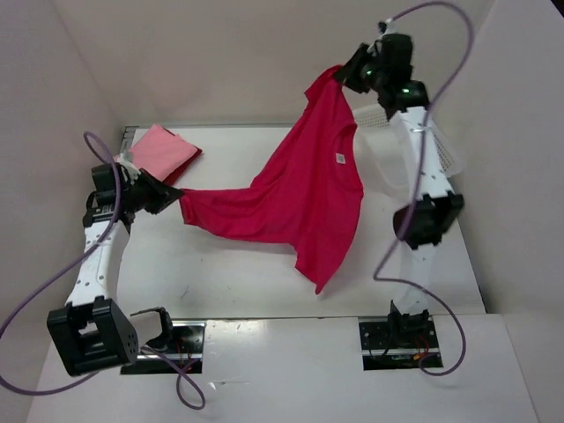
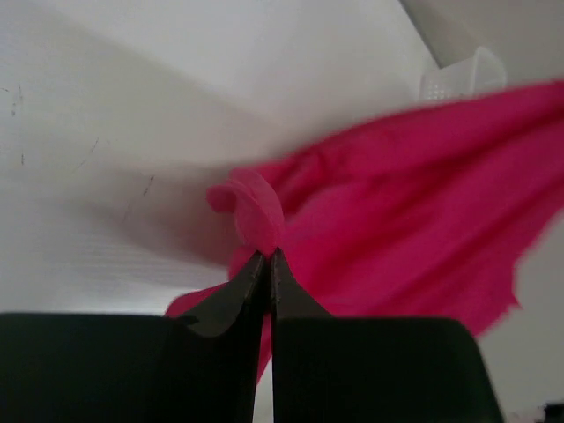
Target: Fold and stack the t-shirts
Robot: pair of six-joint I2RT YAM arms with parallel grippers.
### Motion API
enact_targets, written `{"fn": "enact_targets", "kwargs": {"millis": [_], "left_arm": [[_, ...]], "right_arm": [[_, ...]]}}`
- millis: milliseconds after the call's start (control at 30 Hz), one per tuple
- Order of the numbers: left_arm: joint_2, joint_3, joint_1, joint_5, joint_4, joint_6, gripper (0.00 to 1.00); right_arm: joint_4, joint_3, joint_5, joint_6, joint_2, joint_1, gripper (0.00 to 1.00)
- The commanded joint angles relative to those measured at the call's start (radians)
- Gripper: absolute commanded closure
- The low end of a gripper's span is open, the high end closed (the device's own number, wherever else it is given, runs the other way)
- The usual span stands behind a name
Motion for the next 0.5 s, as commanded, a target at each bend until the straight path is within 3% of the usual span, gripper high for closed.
{"fn": "enact_targets", "kwargs": {"millis": [0, 67, 100, 167, 233, 333, 367, 467], "left_arm": [[0.085, -0.023, -0.041, -0.037, 0.190, -0.037, 0.90], [0.198, 0.000, -0.066, -0.068, 0.233, -0.046, 0.85], [0.236, 0.017, -0.077, -0.082, 0.245, -0.046, 0.84], [0.317, 0.040, -0.086, -0.098, 0.325, -0.062, 0.78], [0.369, 0.064, -0.086, -0.151, 0.345, -0.062, 0.70], [0.427, 0.126, -0.060, -0.184, 0.345, -0.050, 0.63], [0.438, 0.143, -0.049, -0.193, 0.333, -0.040, 0.60], [0.426, 0.154, 0.011, -0.187, 0.311, -0.040, 0.53]], "right_arm": [[-0.123, 0.284, 0.013, -0.022, 0.301, -0.012, 0.80], [-0.081, 0.265, 0.023, -0.002, 0.319, -0.012, 0.66], [-0.081, 0.249, 0.036, -0.002, 0.304, -0.025, 0.53], [-0.094, 0.260, 0.036, -0.016, 0.287, -0.025, 0.48], [-0.094, 0.199, -0.005, -0.016, 0.225, -0.025, 0.48], [0.008, -0.100, -0.063, -0.004, 0.034, 0.007, 0.56], [0.086, -0.292, -0.063, -0.004, -0.023, 0.018, 0.59], [0.153, -0.625, -0.053, 0.025, -0.213, 0.078, 0.76]]}}
